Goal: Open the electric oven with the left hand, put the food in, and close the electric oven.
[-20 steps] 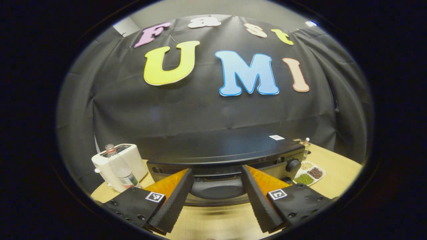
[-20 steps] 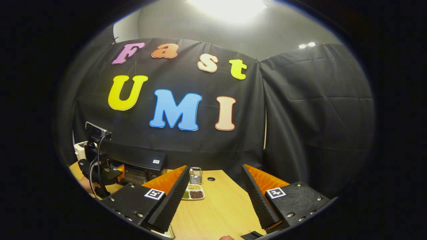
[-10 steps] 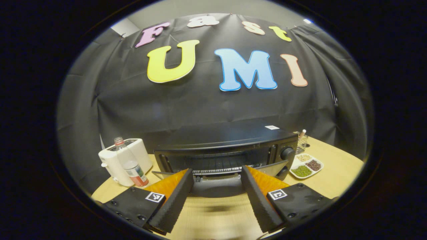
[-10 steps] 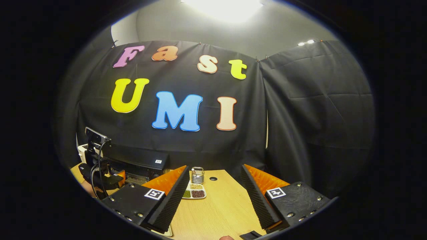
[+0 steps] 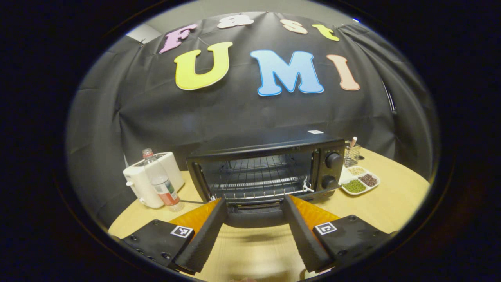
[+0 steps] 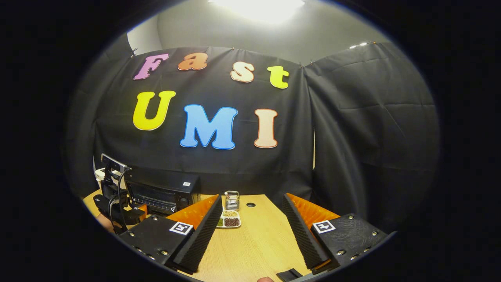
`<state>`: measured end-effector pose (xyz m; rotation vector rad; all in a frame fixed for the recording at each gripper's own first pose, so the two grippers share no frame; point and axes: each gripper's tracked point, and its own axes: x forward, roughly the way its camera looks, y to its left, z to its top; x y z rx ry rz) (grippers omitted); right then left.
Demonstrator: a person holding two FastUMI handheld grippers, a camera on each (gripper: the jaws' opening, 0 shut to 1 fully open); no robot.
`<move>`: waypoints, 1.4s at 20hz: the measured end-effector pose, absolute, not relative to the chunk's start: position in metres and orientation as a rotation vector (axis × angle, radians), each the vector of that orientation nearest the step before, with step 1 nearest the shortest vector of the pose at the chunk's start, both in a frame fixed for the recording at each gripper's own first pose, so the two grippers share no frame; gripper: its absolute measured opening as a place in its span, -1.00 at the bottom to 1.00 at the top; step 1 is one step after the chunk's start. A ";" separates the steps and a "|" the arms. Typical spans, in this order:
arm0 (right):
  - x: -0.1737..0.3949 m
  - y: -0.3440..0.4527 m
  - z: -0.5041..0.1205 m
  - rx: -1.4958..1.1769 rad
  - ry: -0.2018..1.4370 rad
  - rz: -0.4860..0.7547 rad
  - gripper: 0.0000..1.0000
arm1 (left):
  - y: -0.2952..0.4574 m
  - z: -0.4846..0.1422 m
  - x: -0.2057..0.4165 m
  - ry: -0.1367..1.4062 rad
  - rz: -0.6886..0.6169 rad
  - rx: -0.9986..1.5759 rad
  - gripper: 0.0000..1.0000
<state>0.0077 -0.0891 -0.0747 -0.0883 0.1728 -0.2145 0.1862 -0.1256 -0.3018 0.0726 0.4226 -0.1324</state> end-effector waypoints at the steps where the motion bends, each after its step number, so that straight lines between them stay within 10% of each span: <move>1: 0.005 -0.091 -0.077 -0.091 0.178 -0.209 0.91 | -0.125 -0.309 0.180 0.438 -0.128 0.073 1.00; 17: -0.028 -0.103 -0.091 -0.118 0.232 -0.102 0.91 | -0.122 -0.369 0.127 0.554 -0.041 0.047 1.00; 28: -0.016 -0.070 -0.106 0.018 0.243 0.068 0.91 | -0.079 -0.194 0.084 0.255 0.023 0.046 0.93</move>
